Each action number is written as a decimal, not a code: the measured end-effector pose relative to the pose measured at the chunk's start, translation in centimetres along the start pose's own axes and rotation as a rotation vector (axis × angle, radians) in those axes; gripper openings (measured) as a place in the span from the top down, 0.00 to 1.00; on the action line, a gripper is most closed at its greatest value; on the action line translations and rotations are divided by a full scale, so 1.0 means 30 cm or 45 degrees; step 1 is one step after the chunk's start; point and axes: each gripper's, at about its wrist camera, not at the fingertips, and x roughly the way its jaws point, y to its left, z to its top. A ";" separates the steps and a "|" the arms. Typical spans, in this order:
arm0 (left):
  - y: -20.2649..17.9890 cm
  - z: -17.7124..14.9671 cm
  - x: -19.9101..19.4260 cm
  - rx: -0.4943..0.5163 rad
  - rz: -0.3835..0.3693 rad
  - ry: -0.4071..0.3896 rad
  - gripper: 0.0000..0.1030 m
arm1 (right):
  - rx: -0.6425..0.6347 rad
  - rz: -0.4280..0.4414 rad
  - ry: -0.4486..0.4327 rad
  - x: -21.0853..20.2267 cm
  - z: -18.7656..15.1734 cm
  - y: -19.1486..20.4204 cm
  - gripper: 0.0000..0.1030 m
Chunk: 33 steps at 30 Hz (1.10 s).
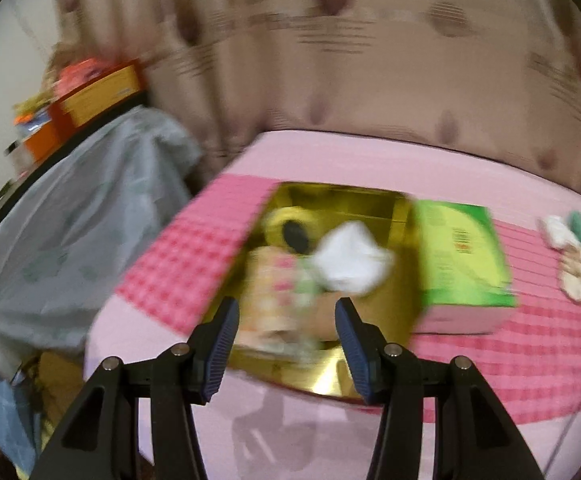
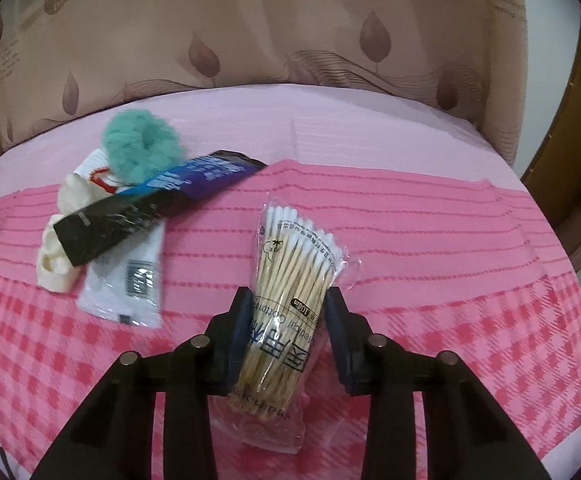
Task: Organize soft objects
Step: 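Grasp the cotton swab pack with the right gripper, then grasp the cream scrunchie with the left gripper while the right gripper holds the swabs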
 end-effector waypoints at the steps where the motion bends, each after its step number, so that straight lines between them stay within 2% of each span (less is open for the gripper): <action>1: -0.037 0.006 -0.003 0.023 -0.033 -0.001 0.50 | 0.004 -0.008 -0.001 -0.003 -0.005 -0.015 0.68; 8: -0.371 0.028 -0.024 0.210 -0.304 0.012 0.50 | 0.066 -0.078 -0.010 -0.028 -0.050 -0.142 0.68; 12: -0.553 0.031 -0.010 0.287 -0.443 0.031 0.50 | 0.117 -0.061 -0.015 -0.034 -0.061 -0.197 0.68; 20: -0.903 0.015 0.016 0.423 -0.684 0.057 0.50 | 0.139 -0.034 -0.018 -0.037 -0.064 -0.207 0.67; 24: -1.041 0.007 0.072 0.474 -0.721 0.126 0.50 | 0.176 0.000 -0.018 -0.030 -0.063 -0.217 0.67; 30: -1.151 0.014 0.161 0.519 -0.704 0.164 0.50 | 0.201 0.032 -0.016 -0.028 -0.063 -0.232 0.66; 33: -1.181 0.027 0.223 0.514 -0.666 0.200 0.50 | 0.204 0.037 -0.015 -0.029 -0.063 -0.233 0.66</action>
